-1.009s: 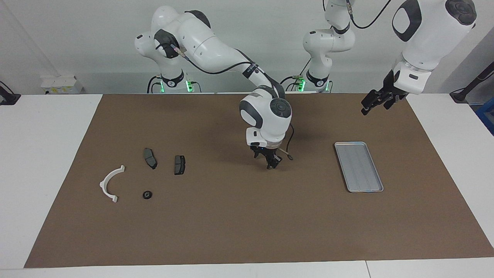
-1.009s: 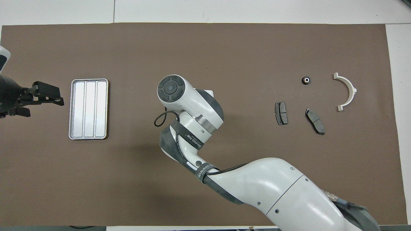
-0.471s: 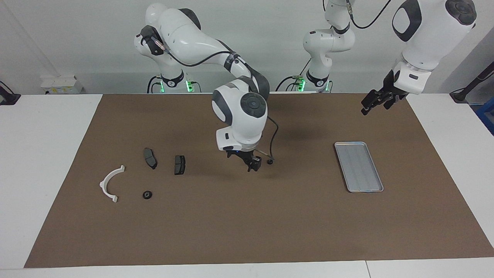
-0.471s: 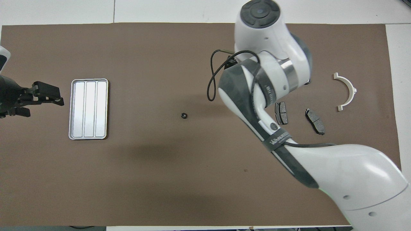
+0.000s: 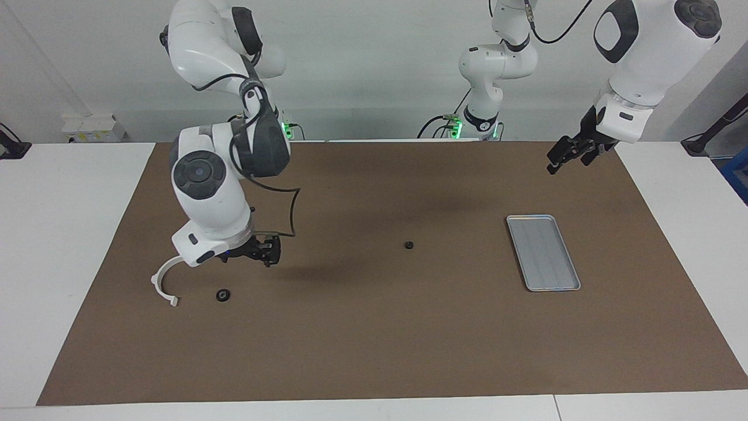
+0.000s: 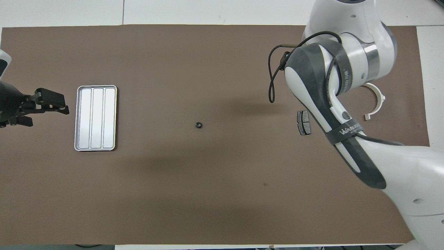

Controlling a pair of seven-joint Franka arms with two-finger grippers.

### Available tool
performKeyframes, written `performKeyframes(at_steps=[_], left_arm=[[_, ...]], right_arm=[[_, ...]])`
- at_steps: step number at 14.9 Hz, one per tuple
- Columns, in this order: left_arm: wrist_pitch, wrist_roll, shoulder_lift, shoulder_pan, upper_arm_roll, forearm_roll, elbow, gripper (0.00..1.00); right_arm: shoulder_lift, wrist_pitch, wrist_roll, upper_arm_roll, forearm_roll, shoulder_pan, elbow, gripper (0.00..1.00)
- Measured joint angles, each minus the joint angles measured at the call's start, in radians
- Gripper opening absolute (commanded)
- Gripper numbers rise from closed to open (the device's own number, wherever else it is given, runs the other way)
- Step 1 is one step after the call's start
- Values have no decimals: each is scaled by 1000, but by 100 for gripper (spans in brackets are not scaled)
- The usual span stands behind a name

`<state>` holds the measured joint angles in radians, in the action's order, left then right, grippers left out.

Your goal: Pick bearing gear from pile to tray

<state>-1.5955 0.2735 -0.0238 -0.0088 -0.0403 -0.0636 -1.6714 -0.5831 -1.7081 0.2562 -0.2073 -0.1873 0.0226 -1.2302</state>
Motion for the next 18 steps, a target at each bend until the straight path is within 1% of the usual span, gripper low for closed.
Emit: performKeyframes(at_steps=[3, 4, 5, 7, 12, 18], left_arm=[[0, 0, 0, 0, 0, 0, 0, 100], [0, 0, 0, 0, 0, 0, 0, 100], [0, 0, 0, 0, 0, 0, 0, 100], [0, 0, 0, 0, 0, 0, 0, 100], [0, 0, 0, 0, 0, 0, 0, 100], [1, 0, 0, 0, 0, 0, 0, 100]], right_arm=[[63, -263, -111, 0, 0, 87, -229, 100], [85, -330, -129, 0, 0, 111, -303, 100], [104, -383, -136, 0, 0, 129, -365, 100], [131, -439, -138, 0, 0, 147, -446, 100], [137, -578, -149, 0, 0, 164, -542, 100], [83, -685, -149, 0, 0, 165, -557, 100]])
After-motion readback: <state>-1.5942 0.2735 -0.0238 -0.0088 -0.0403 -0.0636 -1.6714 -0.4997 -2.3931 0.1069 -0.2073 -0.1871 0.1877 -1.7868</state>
